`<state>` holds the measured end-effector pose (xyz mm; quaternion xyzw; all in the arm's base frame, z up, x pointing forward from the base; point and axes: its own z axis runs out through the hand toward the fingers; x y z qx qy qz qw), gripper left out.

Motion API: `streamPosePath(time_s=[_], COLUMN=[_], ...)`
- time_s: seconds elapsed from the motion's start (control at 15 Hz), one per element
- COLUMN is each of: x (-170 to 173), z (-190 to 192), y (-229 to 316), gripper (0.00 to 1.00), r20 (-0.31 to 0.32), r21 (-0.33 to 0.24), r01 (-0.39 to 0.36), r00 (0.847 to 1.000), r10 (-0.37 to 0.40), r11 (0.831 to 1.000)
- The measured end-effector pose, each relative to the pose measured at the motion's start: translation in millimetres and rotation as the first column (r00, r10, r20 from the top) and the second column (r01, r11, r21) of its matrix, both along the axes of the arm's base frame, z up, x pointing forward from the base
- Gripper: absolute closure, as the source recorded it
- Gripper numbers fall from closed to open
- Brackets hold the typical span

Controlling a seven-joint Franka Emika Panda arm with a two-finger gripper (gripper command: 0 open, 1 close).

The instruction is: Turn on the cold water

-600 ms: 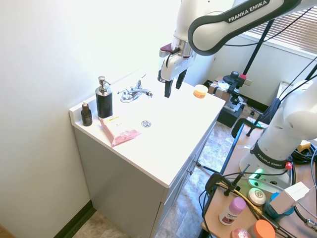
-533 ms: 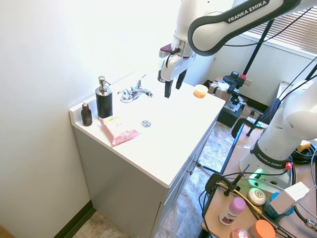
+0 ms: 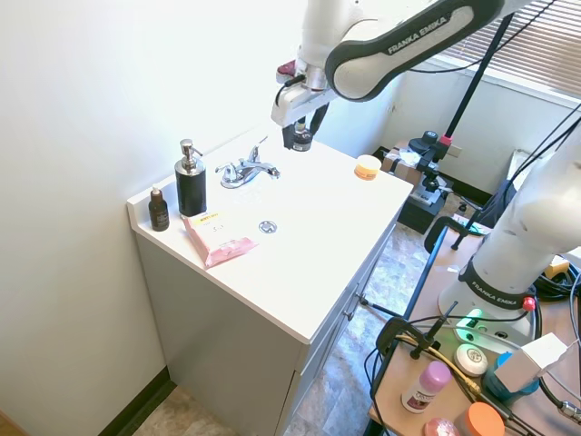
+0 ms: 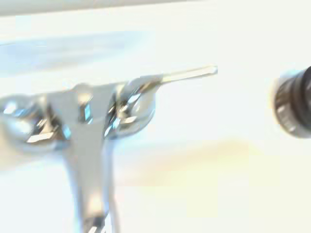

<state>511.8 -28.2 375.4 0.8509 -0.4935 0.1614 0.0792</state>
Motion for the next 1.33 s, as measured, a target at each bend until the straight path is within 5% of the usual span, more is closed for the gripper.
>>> streamPosePath(time_s=[0.33, 0.73, 1.0, 1.33], x=[70, 112, 114, 87], z=[-29, -46, -66, -73], y=[-22, -38, -46, -42], gripper=[0.0, 0.0, 0.0, 0.0], r20=[0.036, 0.044, 0.012, -0.039], r21=[-0.063, -0.099, -0.114, -0.059], r01=[0.083, 0.108, 0.121, 0.139], r00=[0.996, 0.994, 0.993, 0.989], r10=[-0.081, -0.104, -0.12, -0.141], r11=[0.995, 0.989, 0.986, 0.989])
